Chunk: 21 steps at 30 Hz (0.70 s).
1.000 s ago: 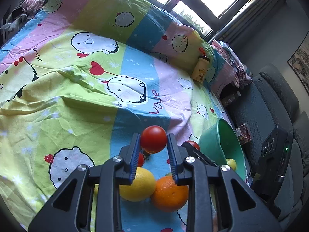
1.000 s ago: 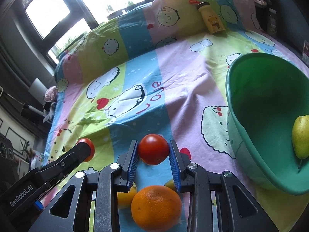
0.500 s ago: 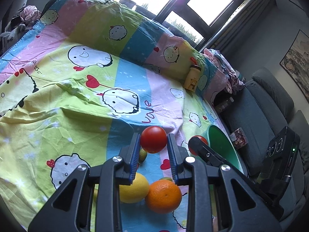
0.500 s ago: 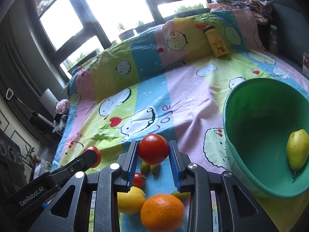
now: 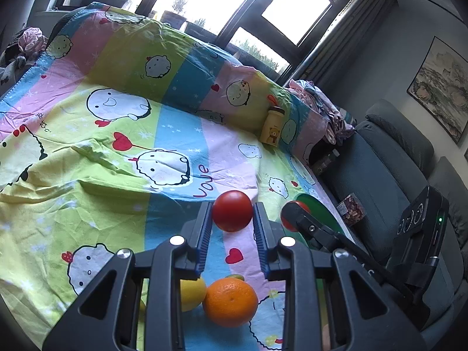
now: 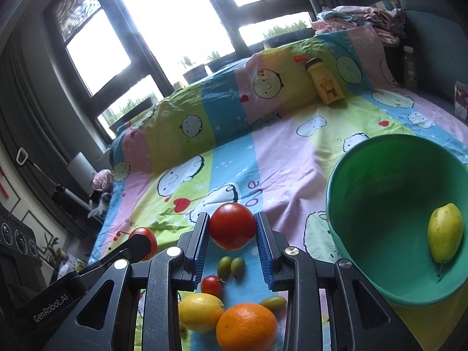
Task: Organize fruits
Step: 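Carry the red tomato over the green basin with the left tool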
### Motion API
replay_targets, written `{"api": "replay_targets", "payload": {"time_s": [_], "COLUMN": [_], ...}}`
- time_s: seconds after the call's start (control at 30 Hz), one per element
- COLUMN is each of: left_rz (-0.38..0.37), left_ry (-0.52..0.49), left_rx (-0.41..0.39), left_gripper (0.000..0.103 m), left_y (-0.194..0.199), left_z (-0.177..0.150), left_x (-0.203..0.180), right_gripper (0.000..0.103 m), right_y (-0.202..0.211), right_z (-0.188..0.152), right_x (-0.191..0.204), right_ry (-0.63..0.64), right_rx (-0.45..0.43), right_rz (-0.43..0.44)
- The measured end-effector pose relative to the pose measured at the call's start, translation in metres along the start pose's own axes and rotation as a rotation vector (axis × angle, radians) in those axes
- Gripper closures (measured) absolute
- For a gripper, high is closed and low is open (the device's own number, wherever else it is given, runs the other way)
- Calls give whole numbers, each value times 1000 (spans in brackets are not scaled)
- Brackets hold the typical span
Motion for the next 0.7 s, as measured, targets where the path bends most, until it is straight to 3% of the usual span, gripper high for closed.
{"api": "replay_targets", "payload": {"time_s": [0.27,0.43,0.7], "left_rz": [-41,-104,-118], "left_ry": [-42,-34,-41], "left_rx": [-2,-16,-15], "left_gripper": [75,76,76], "left_y": [-2,-2,-5], "left_z": [0,0,0], "left_x": [-11,-20,-27], "right_gripper": [70,70,70], "right_y": [7,13,19], "right_z": [6,10,17], "right_x": [-6,-9,-20], "right_ry": [-40,-61,-103], "right_rx": [-25,-54,-82], "right_rz": [37,46,51]}}
Point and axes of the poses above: each gripper's, at about its wrist camera, not at the fingertips, and y roughly against the way its jaws point, x to its left, z to its top, the point moved 7 cm from there along -y, roughly the way its jaws point, and after that the axes turned 14 degrees about -z, right-handed, at the moved point
